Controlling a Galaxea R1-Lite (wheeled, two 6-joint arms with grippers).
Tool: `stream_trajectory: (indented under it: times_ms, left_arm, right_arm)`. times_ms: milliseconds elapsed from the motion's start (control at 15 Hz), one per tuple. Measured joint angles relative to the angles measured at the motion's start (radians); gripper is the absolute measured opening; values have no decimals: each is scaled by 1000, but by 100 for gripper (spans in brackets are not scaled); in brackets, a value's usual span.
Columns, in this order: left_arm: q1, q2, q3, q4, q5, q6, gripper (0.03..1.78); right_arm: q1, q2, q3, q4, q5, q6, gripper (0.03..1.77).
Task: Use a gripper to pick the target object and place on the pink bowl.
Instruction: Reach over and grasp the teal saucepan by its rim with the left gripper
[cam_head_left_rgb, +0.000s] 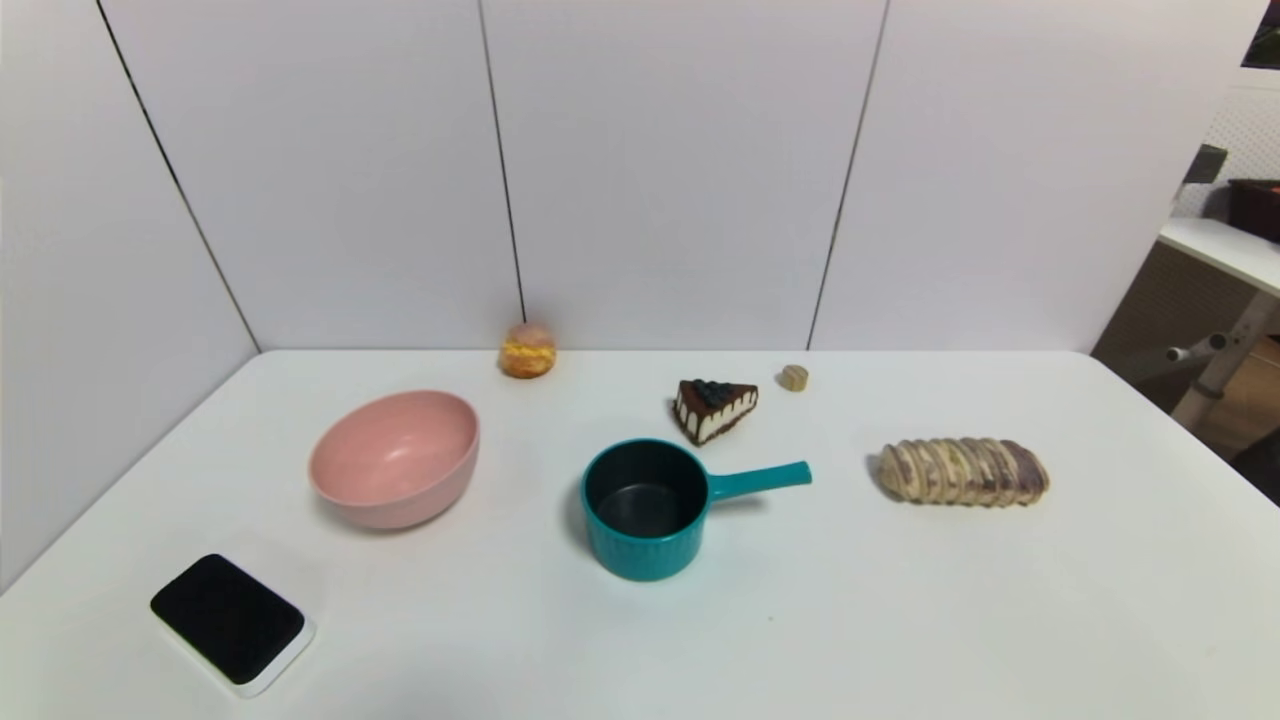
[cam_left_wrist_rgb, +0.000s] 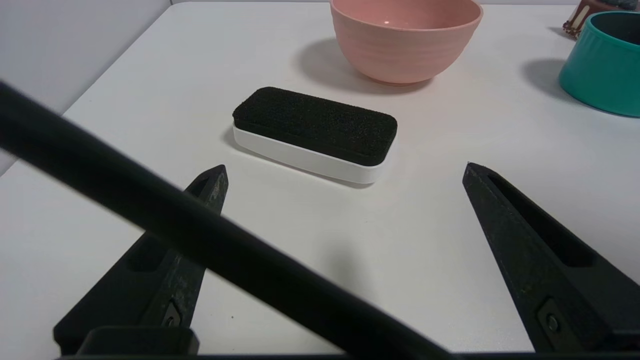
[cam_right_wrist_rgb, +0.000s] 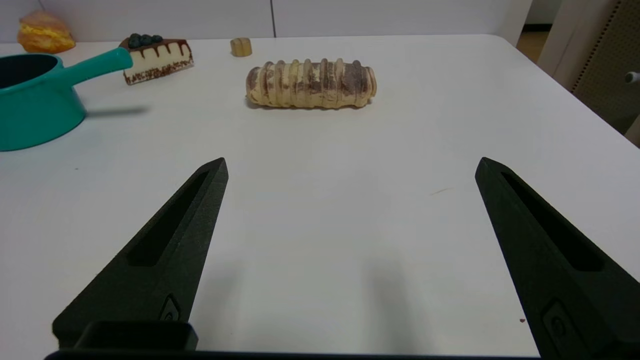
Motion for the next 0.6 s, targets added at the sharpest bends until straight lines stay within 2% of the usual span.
stream_trajectory:
  times_ms: [600]
  left_arm:
    - [0,0,0,0,0,0,169]
  right_arm:
    - [0,0,0,0,0,0,171]
